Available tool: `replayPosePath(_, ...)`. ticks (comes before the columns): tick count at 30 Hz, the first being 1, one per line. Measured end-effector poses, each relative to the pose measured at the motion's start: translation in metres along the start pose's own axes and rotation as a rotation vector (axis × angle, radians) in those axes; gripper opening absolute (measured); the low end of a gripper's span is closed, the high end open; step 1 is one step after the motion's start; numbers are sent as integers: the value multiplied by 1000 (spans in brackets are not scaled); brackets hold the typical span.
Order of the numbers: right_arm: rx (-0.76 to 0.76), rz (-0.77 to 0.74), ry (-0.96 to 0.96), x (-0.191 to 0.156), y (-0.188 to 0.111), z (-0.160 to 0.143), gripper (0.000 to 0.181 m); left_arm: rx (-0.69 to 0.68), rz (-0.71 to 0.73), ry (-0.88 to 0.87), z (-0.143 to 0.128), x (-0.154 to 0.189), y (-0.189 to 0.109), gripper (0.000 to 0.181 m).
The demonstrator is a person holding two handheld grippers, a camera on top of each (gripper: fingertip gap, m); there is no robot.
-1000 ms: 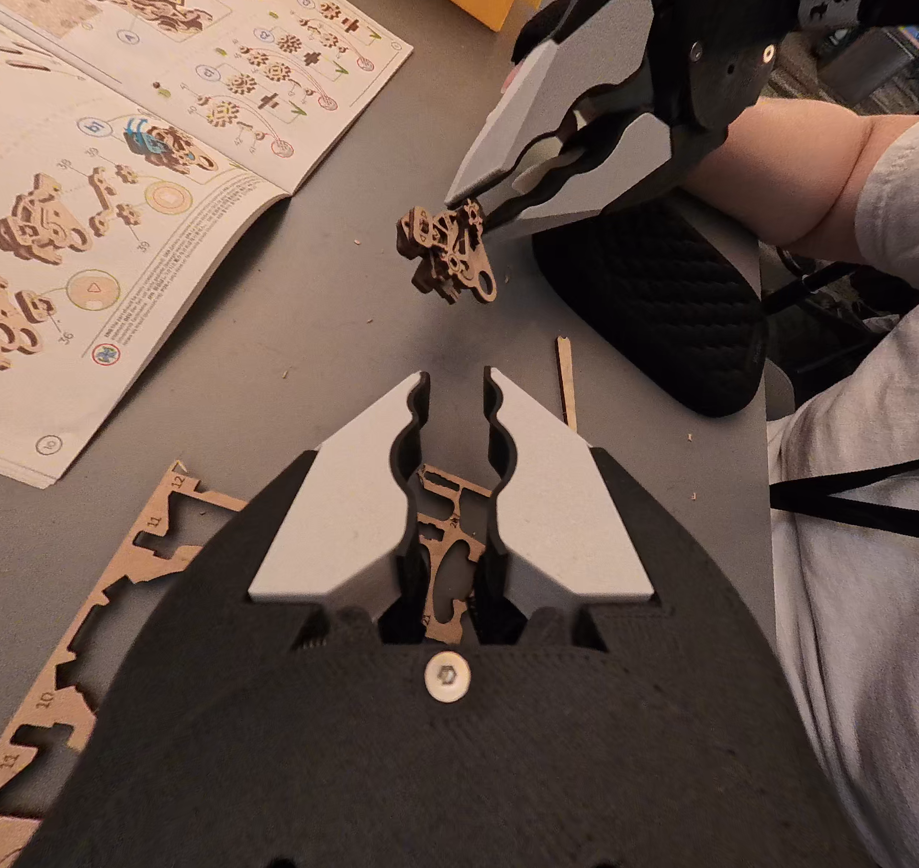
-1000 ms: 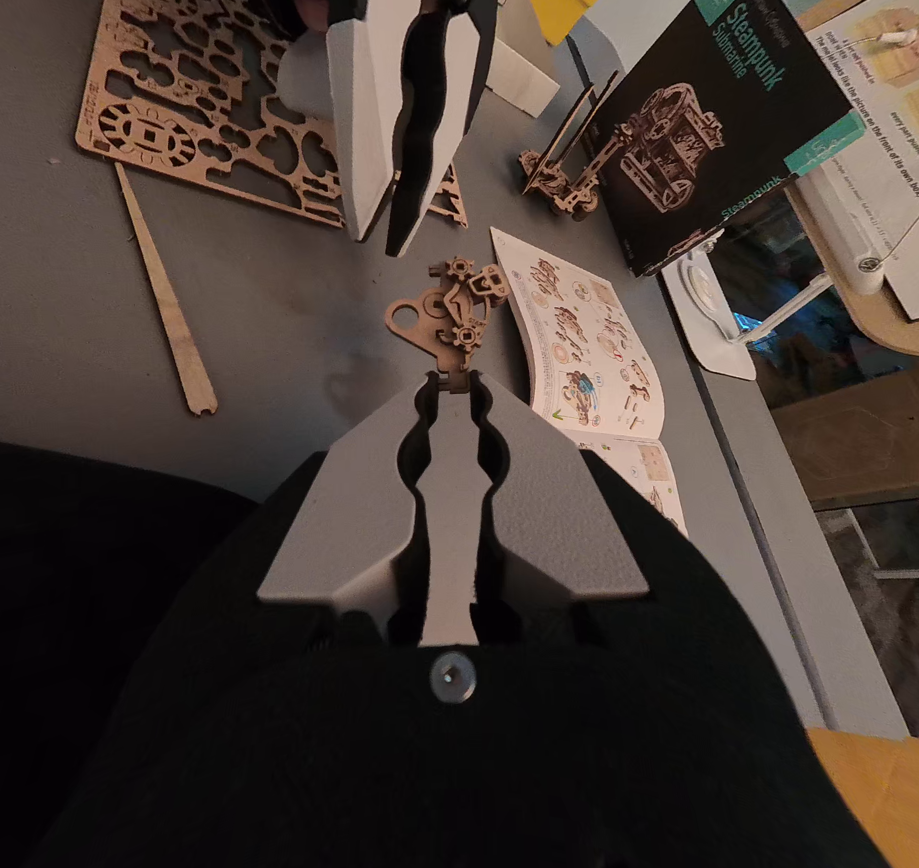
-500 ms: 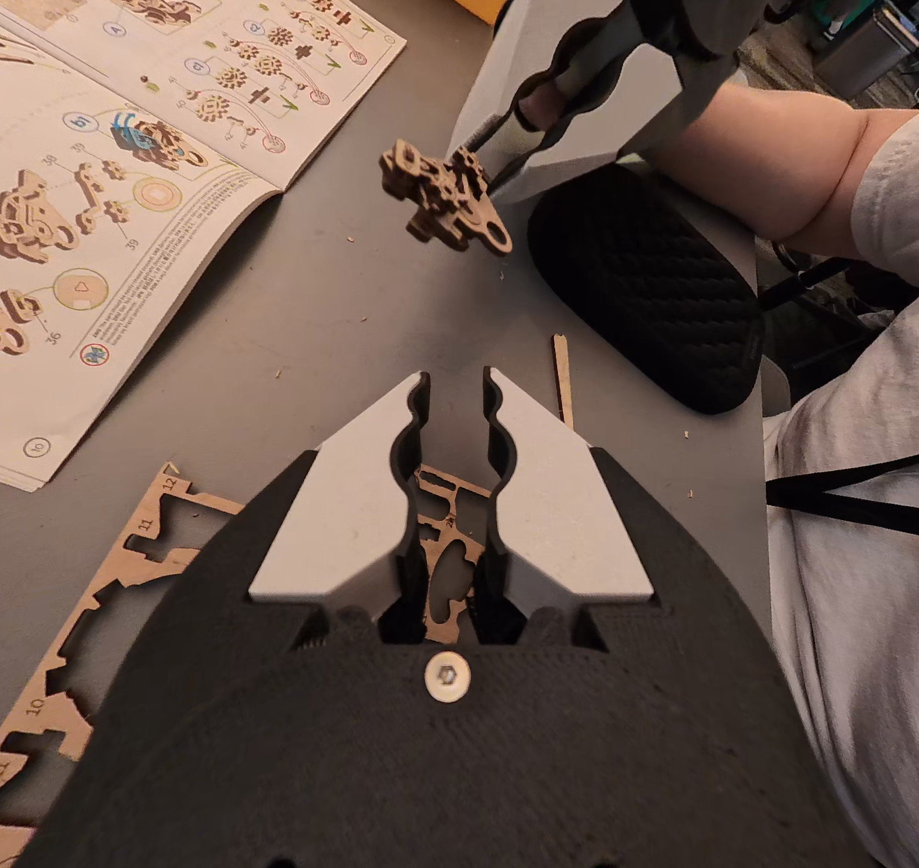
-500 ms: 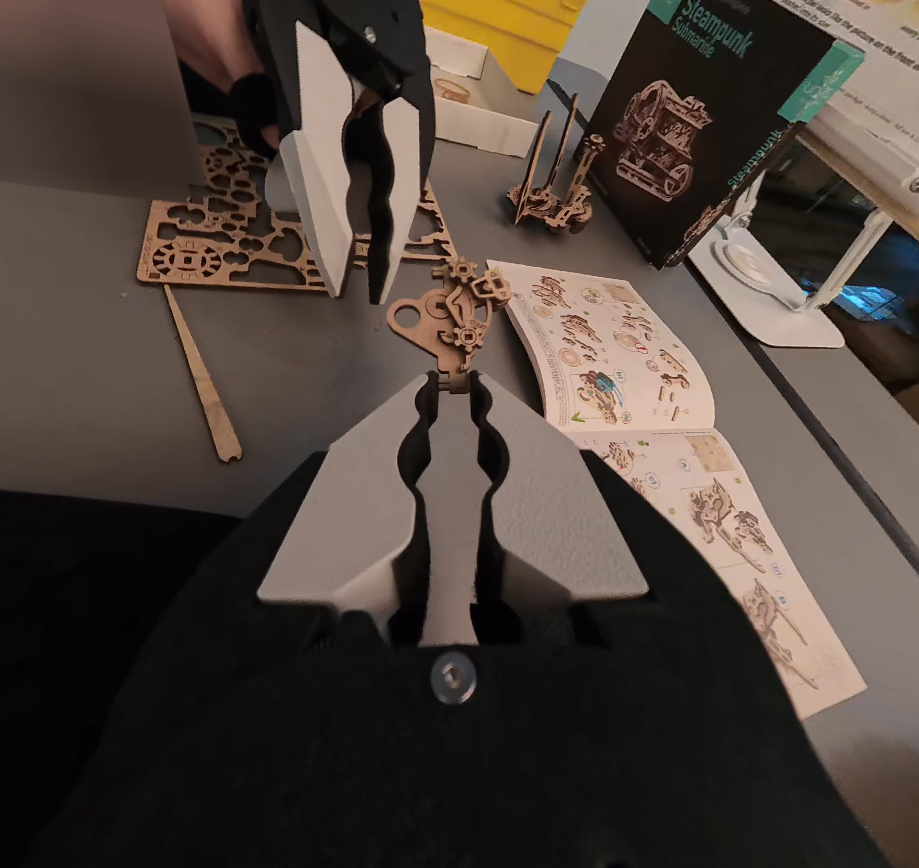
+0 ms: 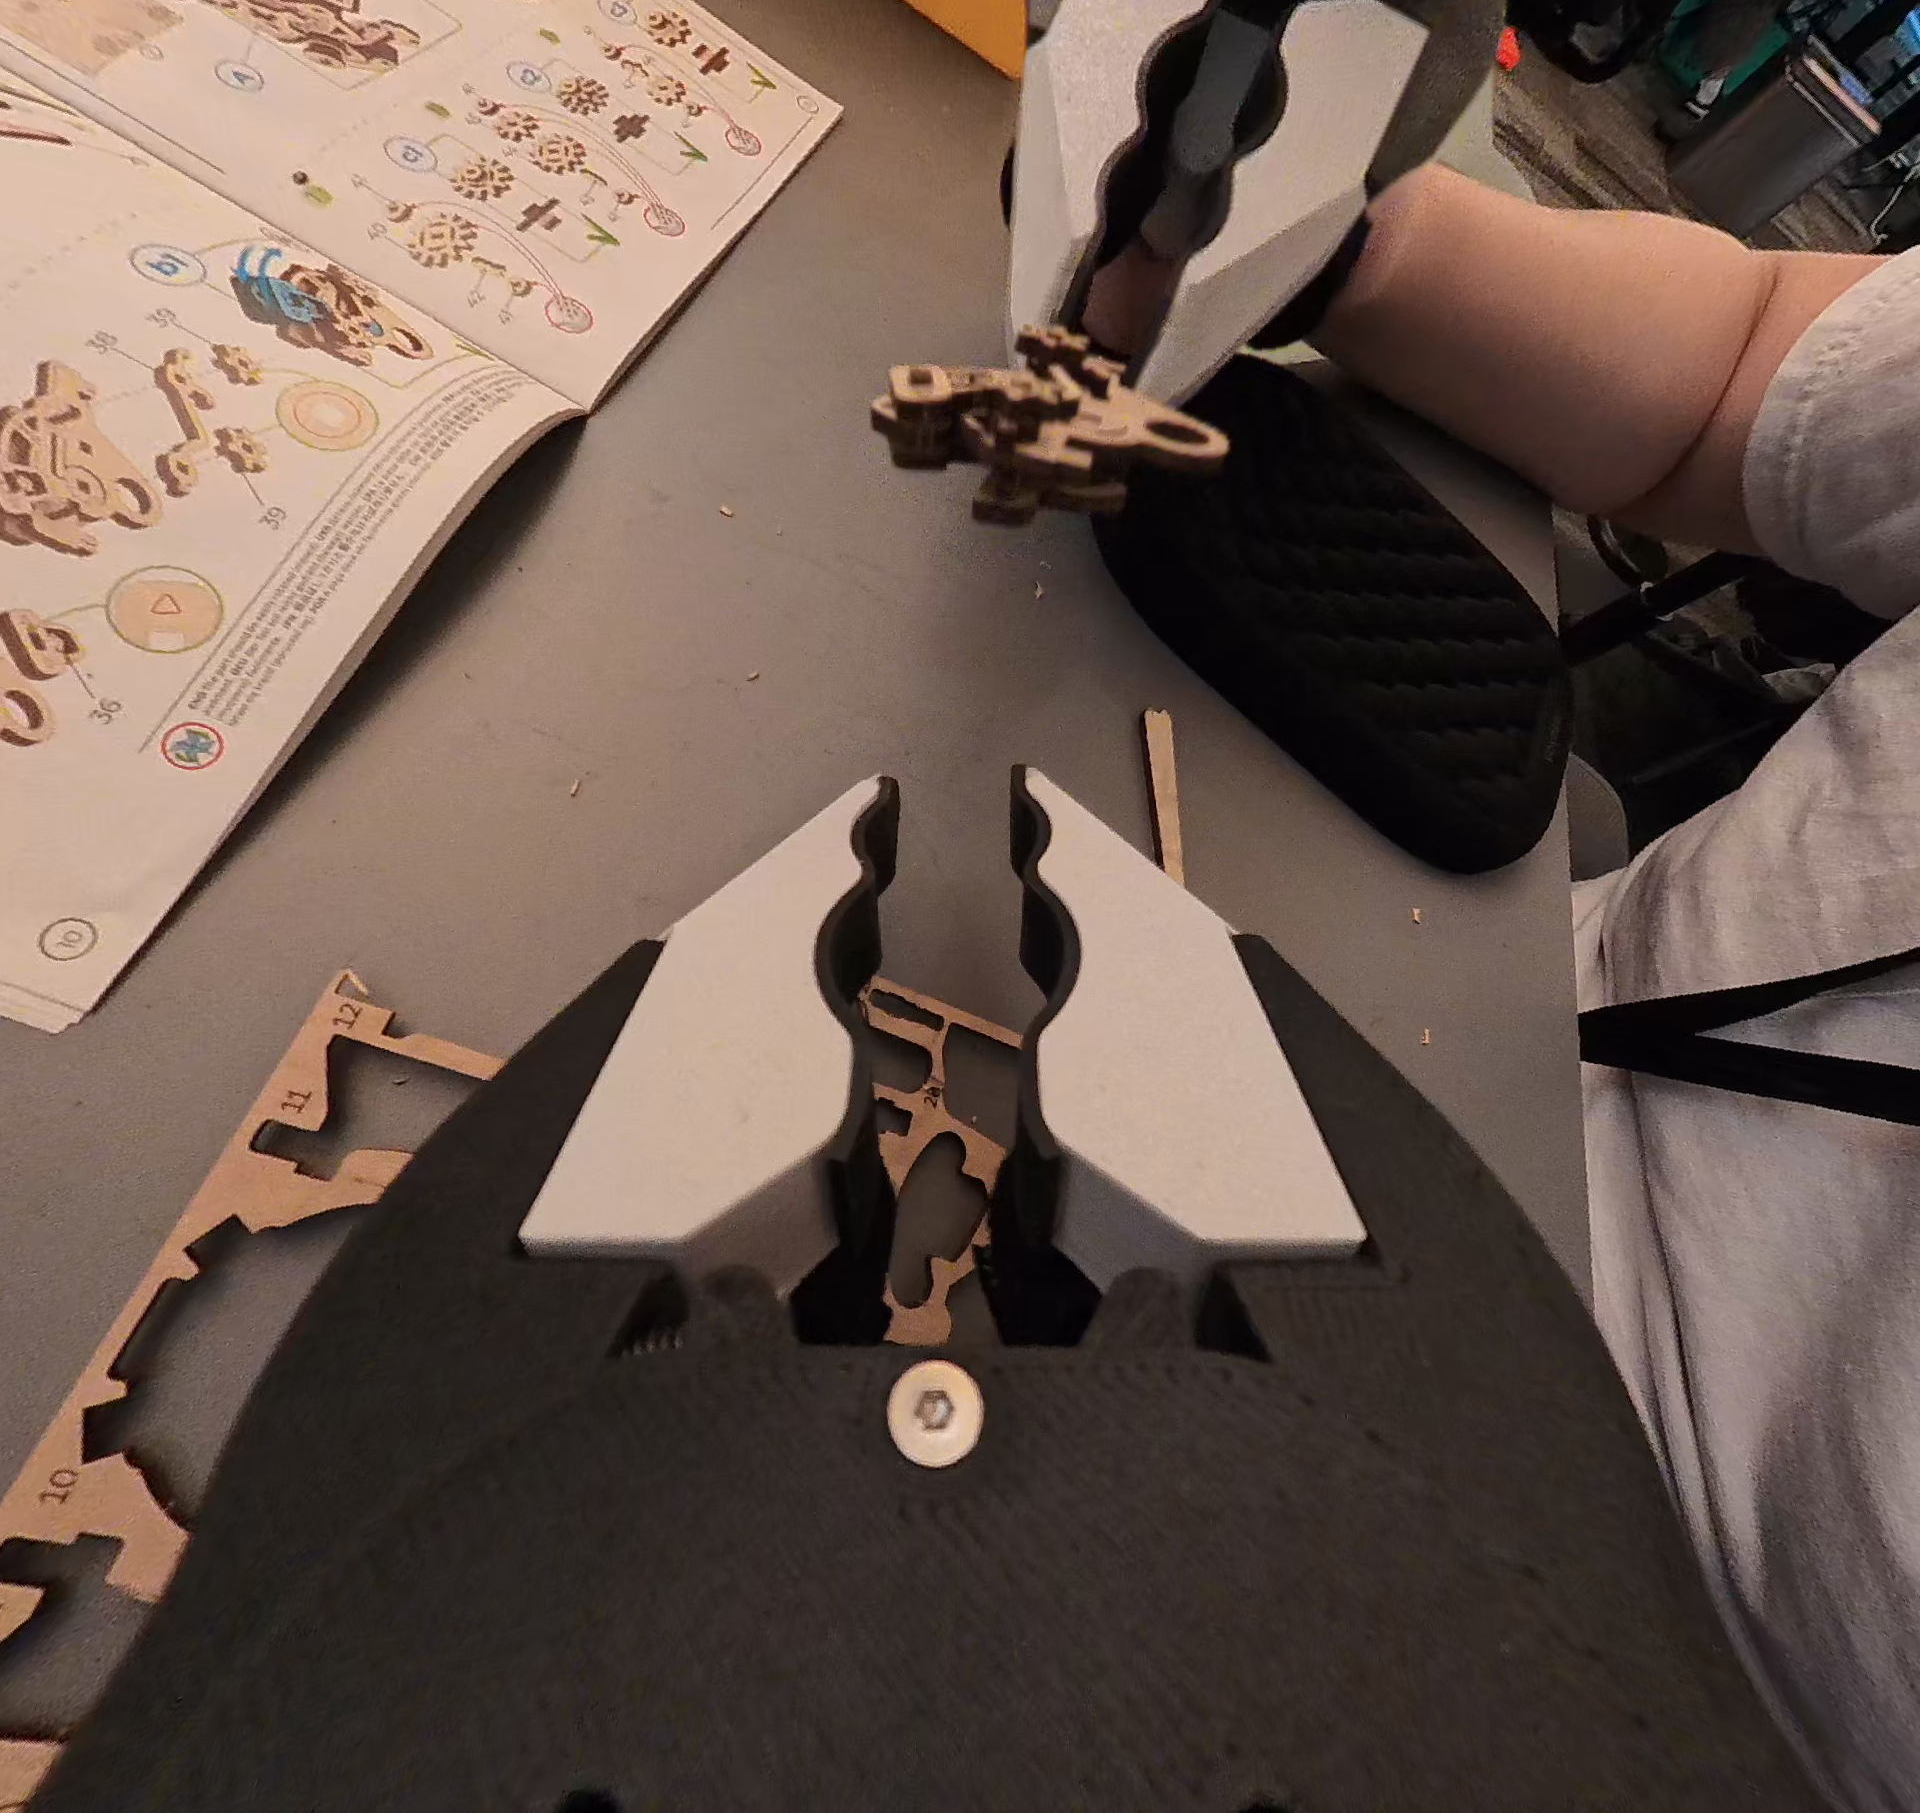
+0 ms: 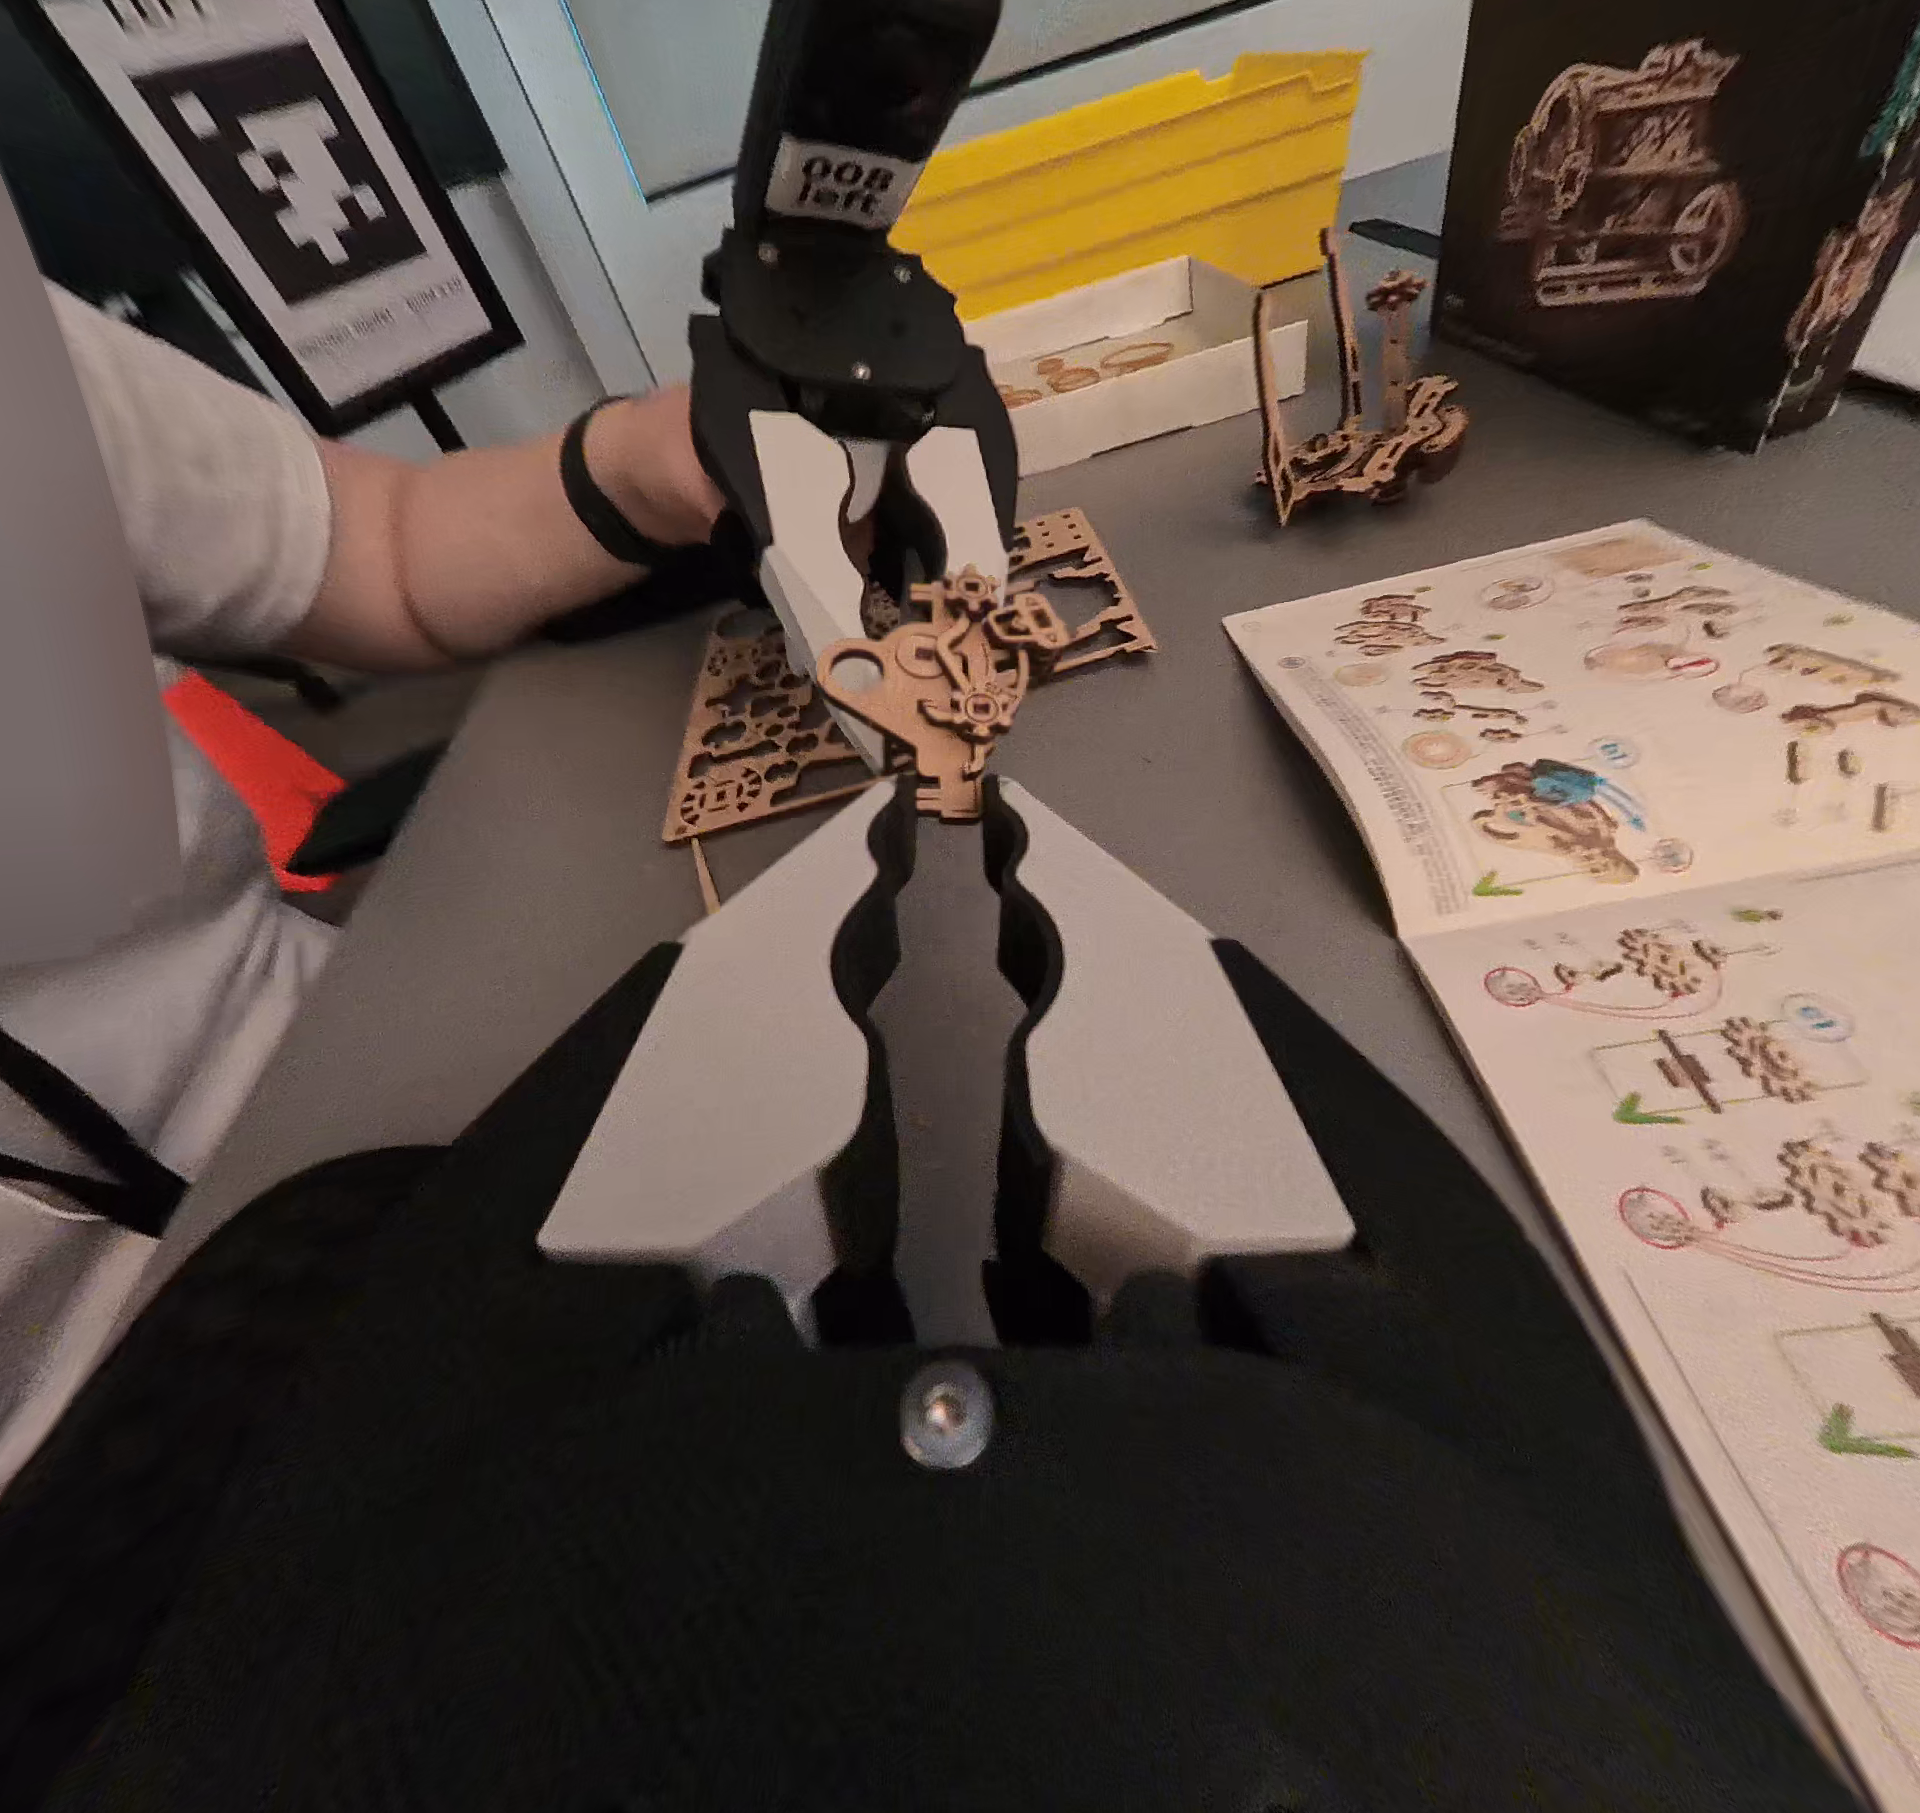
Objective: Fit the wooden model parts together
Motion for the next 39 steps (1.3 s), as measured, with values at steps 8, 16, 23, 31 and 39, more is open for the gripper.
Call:
replayPosePath(8, -247, -117, -199, 8, 3, -26, 10, -20, 33, 19, -2, -3, 0, 20)
replayPosePath(16, -414, -89, -312, 0, 10, -46, 11, -48, 73, 63, -5, -5, 1, 20)
replayPosePath(23, -308, -45, -283, 1, 0, -32, 16, 18, 111, 275, 4, 2, 4, 17)
replayPosePath(31, -273, -43, -329, 1, 8, -29, 3, 85, 127, 485, 12, 11, 17, 0)
replayPosePath(39, -335, -43, -367, -1, 17, -36, 3, 27, 126, 495, 6, 8, 26, 6)
Point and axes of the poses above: each gripper's, where its closed fingertips meet, y out along the fingers, z out of its top, x = y × z across the jaws, the point moved 4 cm from there along -y, back along the fingers, and after that the axes turned 4 degrees about x, right-handed, at the moved point
